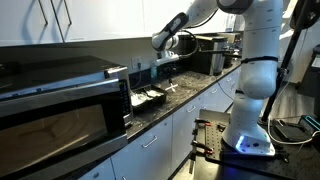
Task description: Pick a fork from the rack and put it on the counter
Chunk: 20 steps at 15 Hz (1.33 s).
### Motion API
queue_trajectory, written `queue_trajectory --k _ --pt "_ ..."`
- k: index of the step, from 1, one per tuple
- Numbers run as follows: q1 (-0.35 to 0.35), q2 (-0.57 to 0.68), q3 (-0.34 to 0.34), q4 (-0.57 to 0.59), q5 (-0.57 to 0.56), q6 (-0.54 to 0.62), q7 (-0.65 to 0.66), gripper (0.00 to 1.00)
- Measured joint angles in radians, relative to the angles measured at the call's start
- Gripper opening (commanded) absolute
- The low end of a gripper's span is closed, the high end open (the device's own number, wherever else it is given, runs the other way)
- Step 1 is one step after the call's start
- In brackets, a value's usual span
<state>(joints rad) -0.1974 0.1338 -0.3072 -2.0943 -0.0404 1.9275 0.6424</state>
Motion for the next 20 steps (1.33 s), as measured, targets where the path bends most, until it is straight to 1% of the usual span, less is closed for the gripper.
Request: queue_trajectory --k 7,12,13,15,19,20 --pt "-0.080 -0.099 -0.041 -0.105 -0.021 0.001 0.039 0.01" --pt "-0.136 -0.115 -0.062 -0.131 -0.062 0.030 0.021 0.01" --pt "-0.143 -0.114 -0.063 -0.132 -0.067 0.047 0.004 0.04" --pt "-0.149 -0.113 -0.063 -0.137 -0.068 0.089 -0.033 0.04" --pt "-0.147 -0.112 -0.062 -0.140 -0.068 0.100 -0.046 0.04" --pt "-0.147 -0.112 -0.062 -0.140 -0.068 0.100 -0.046 0.01"
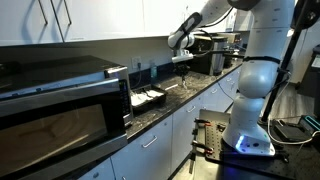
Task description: Pick a fork from the rack and put it on the counter
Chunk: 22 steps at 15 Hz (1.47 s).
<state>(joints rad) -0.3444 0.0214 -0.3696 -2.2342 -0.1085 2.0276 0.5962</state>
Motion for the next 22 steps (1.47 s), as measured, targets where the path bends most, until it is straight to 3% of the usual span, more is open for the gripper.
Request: queue_trajectory --k 7,16,22 --pt "-0.009 0.038 -0.007 0.019 0.023 0.041 -0.005 0.01" --pt "-0.068 0.158 -0.056 0.080 0.181 0.205 -0.046 0.01" --pt "-0.125 0.254 -0.060 0.139 0.475 0.282 -0.082 0.01"
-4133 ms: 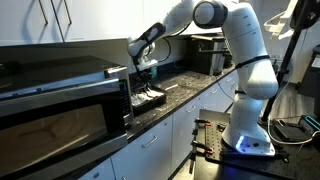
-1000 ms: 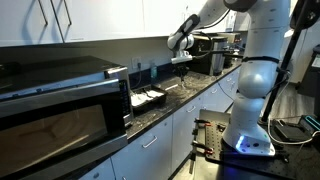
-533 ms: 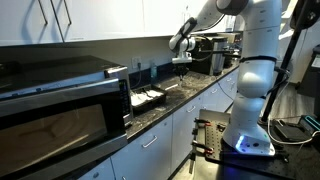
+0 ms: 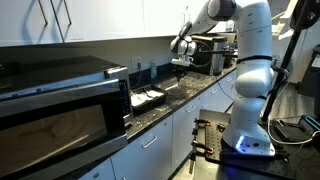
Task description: Pick a fork from the rack and put it on the counter
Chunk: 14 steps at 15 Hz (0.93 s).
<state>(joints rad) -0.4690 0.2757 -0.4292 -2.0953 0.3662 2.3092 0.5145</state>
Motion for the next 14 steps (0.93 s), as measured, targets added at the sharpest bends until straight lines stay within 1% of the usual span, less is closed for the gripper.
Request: queue_trajectory --k 2,5,10,14 --pt "-0.019 0.036 0.000 0.032 0.078 0.000 0.006 0.01" --pt "-0.039 0.096 -0.001 0.075 0.131 -0.003 0.074 0.01" --pt "-0.050 0.194 -0.001 0.140 0.139 -0.026 0.215 0.01" --pt "-0.056 0.247 -0.001 0.193 0.139 -0.089 0.298 0.01"
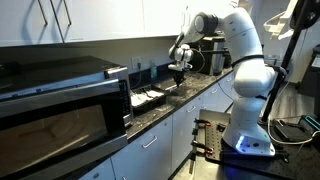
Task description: Pick a fork from the rack and put it on the counter
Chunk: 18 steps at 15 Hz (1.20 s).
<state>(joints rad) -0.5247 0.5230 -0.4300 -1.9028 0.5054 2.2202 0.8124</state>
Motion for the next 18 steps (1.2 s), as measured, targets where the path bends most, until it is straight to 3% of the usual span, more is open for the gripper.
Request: queue_trajectory --k 6,7,8,17,18 --pt "-0.014 0.050 0.001 0.072 0.000 -0.112 0.090 0.01" --pt "-0.017 0.055 0.002 0.082 0.000 -0.128 0.099 0.10" --pt "-0.018 0.061 0.002 0.091 0.000 -0.140 0.105 0.31" --pt "-0.025 0.086 0.003 0.148 -0.009 -0.201 0.138 0.98" --pt "-0.023 0.086 0.003 0.153 -0.013 -0.201 0.138 1.00"
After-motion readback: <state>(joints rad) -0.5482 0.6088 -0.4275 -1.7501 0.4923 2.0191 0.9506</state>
